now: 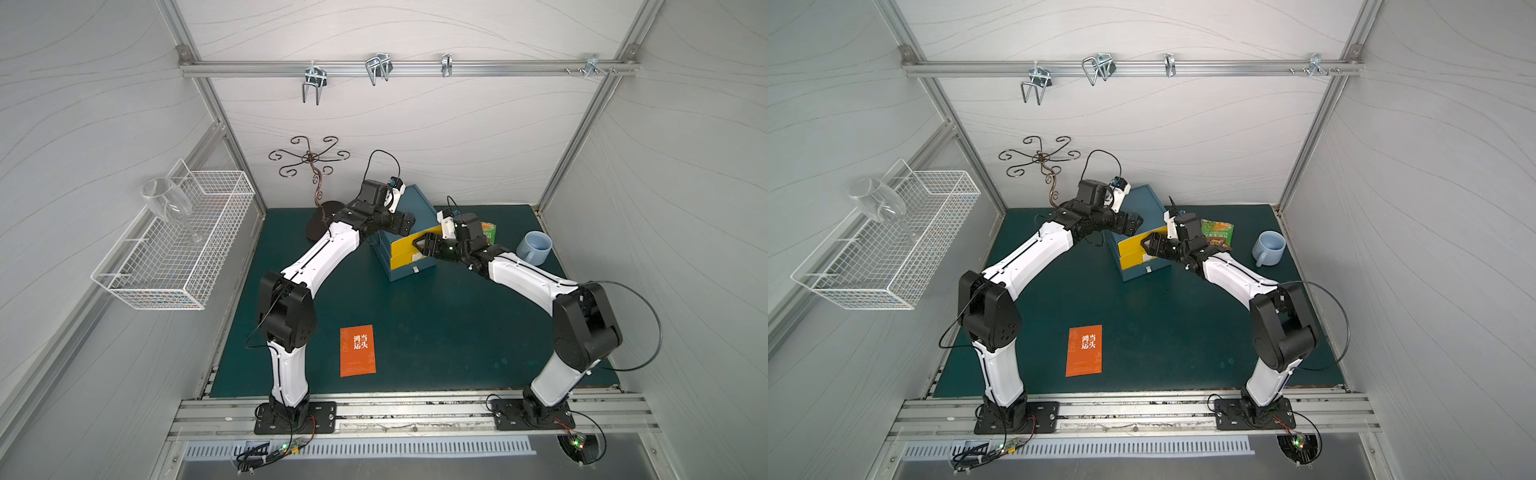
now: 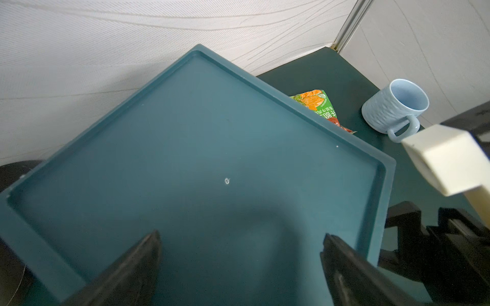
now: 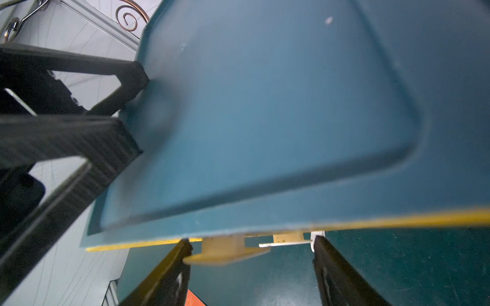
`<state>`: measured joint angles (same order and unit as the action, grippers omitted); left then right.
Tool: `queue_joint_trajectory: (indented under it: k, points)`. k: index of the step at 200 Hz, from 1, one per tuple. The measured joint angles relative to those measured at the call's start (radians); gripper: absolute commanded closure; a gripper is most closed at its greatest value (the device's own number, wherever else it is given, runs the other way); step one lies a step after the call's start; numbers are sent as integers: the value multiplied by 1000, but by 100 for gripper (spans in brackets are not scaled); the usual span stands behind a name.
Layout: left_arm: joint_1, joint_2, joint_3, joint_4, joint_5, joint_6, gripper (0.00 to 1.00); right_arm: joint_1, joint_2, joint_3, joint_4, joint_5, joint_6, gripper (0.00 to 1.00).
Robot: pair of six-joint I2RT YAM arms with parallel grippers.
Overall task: Take the postcards out of the drawer
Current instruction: Close the drawer in the storage box.
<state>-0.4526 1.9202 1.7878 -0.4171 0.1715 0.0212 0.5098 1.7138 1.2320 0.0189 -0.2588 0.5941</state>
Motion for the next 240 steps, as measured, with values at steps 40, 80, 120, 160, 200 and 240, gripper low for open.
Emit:
queue_joint_trajectory:
  k: [40,80,120,160,200,240]
  points:
    - [0,-1,-1,1,1,-7,1,-8,13,9,4,-11,24,27]
    - [0,-1,-1,2,1,-14,1,-16,-27,-36,8,-8,46,17]
    - [0,-1,-1,1,0,-16,1,-83,-116,-161,48,-97,136,14]
    - [0,-1,-1,0,0,-15,1,-125,-109,-299,146,-187,258,14]
    - [0,-1,0,0,0,-14,1,-125,-86,-323,262,-235,354,17]
    - [0,-1,10,-16,1,-12,1,-126,-75,-362,401,-247,459,20]
